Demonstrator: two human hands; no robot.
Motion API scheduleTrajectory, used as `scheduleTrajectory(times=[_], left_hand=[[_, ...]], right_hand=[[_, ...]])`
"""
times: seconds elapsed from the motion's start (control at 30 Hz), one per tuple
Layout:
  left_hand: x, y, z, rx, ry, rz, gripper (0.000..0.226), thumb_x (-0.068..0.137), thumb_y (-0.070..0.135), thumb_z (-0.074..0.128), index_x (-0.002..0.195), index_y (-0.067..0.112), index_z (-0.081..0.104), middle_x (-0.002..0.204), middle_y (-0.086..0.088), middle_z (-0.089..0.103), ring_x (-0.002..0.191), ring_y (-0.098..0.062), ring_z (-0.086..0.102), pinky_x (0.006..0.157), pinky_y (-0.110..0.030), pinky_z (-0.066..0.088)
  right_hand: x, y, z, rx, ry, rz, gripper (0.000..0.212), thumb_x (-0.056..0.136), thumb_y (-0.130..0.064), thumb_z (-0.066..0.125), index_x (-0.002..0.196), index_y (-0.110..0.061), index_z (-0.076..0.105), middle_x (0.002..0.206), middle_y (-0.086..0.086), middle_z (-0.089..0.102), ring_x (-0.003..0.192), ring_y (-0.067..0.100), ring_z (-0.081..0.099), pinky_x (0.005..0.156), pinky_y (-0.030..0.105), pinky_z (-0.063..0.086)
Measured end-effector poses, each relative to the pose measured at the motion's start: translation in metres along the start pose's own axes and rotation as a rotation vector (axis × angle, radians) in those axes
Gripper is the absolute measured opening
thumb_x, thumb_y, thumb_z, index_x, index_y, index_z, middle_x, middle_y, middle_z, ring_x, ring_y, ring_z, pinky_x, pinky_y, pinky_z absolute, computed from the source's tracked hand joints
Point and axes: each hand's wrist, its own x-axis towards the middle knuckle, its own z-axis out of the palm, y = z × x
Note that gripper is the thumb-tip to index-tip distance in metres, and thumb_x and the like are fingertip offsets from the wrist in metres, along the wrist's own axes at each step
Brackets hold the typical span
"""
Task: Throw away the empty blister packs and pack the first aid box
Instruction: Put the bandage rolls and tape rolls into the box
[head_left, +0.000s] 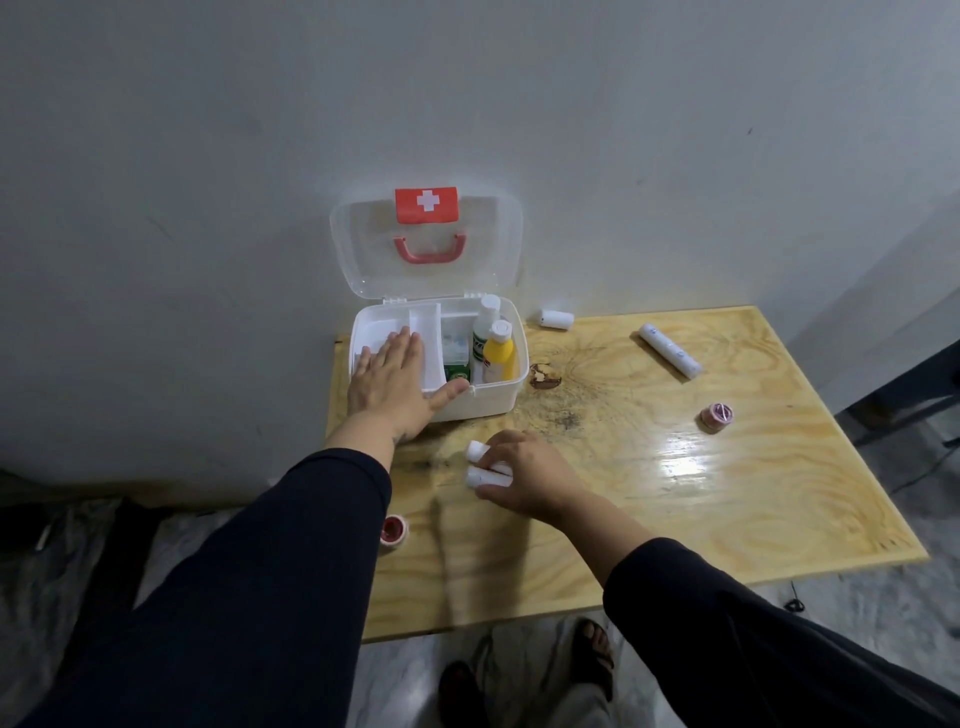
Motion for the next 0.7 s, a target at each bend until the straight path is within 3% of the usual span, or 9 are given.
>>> scheduleTrajectory(times=[0.1, 0.23, 0.37, 0.57, 0.7], left_hand=[[-0.001, 0.001, -0.001, 0.0, -0.006, 0.0, 0.097, 0.083, 0.078, 0.018, 0.154, 0.015, -0.001, 0.164, -0.001, -0.006, 0.151, -0.016, -0.005, 0.121, -0.039, -0.004], [-0.002, -0.001, -0.001, -0.004, -0.016, 0.008, 0.096, 0.085, 0.077, 0.018, 0.154, 0.014, -0.002, 0.164, -0.002, -0.007, 0.151, -0.017, -0.006, 0.121, -0.04, -0.004], [-0.002, 0.0, -0.001, -0.02, -0.031, 0.02, 0.101, 0.082, 0.079, 0.017, 0.154, 0.012, -0.005, 0.163, -0.003, -0.009, 0.151, -0.017, -0.007, 0.121, -0.04, -0.004], [0.0, 0.002, -0.001, -0.013, -0.007, -0.003, 0.103, 0.082, 0.08, 0.02, 0.154, 0.01, -0.001, 0.164, -0.003, -0.003, 0.151, -0.018, -0.003, 0.123, -0.043, 0.002], [0.002, 0.002, -0.004, 0.004, 0.009, 0.02, 0.101, 0.084, 0.077, 0.02, 0.154, 0.007, 0.001, 0.164, -0.006, 0.001, 0.151, -0.02, 0.001, 0.121, -0.046, 0.006]], right_hand=[[0.0, -0.004, -0.01, 0.11, 0.1, 0.063, 0.031, 0.075, -0.038, 0.072, 0.101, -0.022, 0.066, 0.109, 0.002, 0.066, 0.099, 0.023, 0.061, 0.077, 0.031, 0.046], [0.005, -0.018, -0.04, 0.282, 0.17, 0.066, 0.049, 0.071, -0.034, 0.078, 0.113, -0.029, 0.054, 0.112, 0.001, 0.066, 0.095, 0.016, 0.061, 0.08, 0.035, 0.051], [0.015, -0.026, -0.073, 0.393, 0.249, 0.085, 0.054, 0.075, -0.033, 0.075, 0.124, -0.036, 0.053, 0.109, -0.002, 0.062, 0.09, 0.012, 0.058, 0.076, 0.026, 0.048], [0.038, -0.044, -0.11, 0.477, 0.341, 0.027, 0.059, 0.082, -0.026, 0.07, 0.136, -0.03, 0.046, 0.121, 0.0, 0.059, 0.103, 0.018, 0.059, 0.089, 0.036, 0.054], [0.06, -0.056, -0.105, 0.536, 0.374, -0.022, 0.053, 0.085, -0.024, 0.067, 0.132, -0.028, 0.043, 0.125, -0.001, 0.054, 0.11, 0.024, 0.058, 0.091, 0.046, 0.054]])
